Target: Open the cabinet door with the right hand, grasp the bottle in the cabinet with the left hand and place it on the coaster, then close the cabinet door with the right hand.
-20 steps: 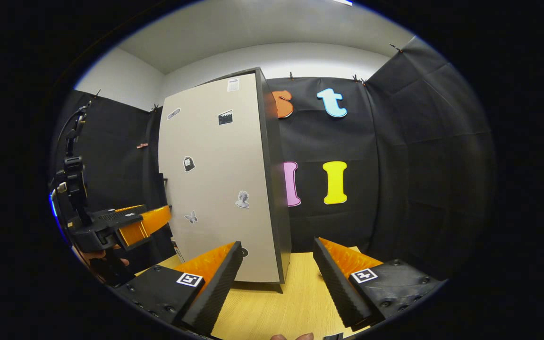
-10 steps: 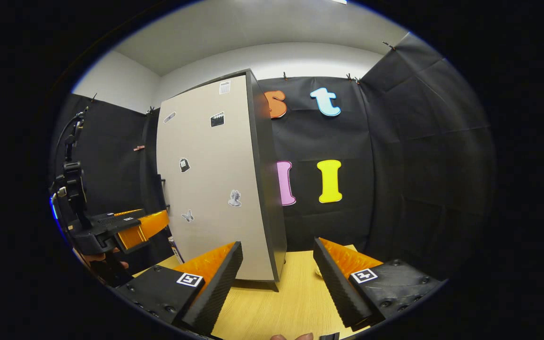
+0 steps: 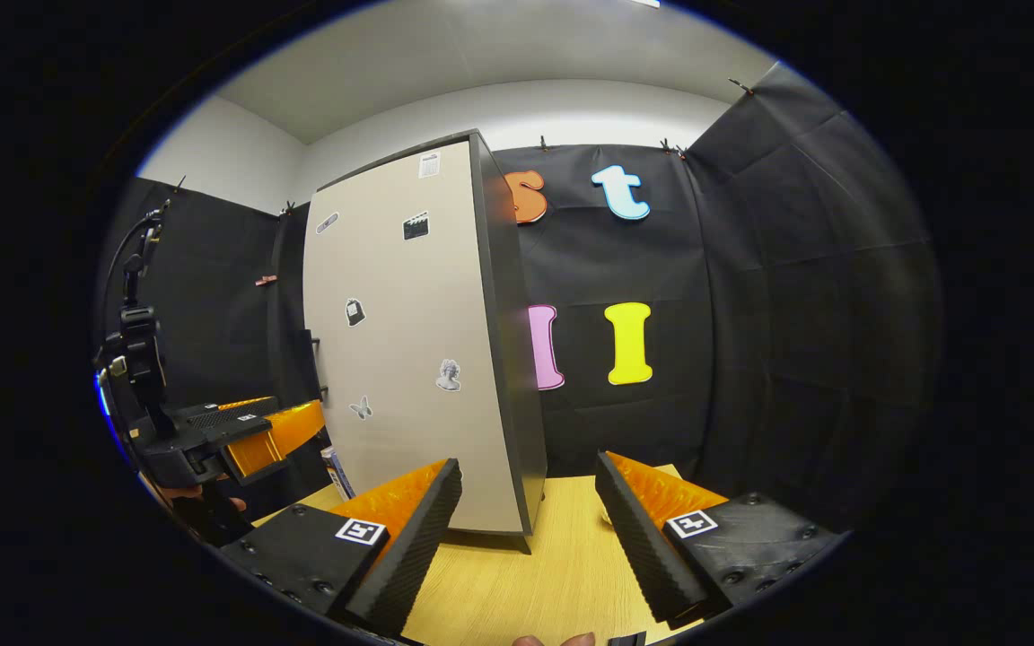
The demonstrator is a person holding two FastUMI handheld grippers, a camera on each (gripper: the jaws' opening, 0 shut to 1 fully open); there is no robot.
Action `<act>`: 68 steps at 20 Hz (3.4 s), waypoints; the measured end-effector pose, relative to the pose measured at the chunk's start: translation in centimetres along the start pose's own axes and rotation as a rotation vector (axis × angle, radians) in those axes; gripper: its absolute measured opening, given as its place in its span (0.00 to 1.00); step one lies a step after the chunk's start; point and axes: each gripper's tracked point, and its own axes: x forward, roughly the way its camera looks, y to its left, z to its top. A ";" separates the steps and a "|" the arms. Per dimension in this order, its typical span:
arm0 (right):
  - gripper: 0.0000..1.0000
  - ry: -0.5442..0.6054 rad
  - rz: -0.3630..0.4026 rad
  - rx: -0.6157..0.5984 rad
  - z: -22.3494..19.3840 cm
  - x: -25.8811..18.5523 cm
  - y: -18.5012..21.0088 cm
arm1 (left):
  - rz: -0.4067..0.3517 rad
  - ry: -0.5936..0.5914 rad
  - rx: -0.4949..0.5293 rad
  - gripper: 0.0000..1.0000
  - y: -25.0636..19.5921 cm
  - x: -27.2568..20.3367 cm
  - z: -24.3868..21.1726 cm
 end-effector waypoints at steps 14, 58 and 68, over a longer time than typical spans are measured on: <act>0.97 0.001 -0.013 -0.006 -0.3 0.1 -0.3 | -0.012 0.004 -0.004 0.95 -0.5 0.2 -0.2; 0.98 0.001 -0.029 -0.007 -0.8 0.4 -0.4 | -0.018 0.014 0.007 0.95 -0.7 0.6 -0.6; 0.98 -0.002 -0.033 -0.004 -0.7 0.5 -0.5 | -0.020 0.015 0.009 0.95 -0.8 0.7 -0.6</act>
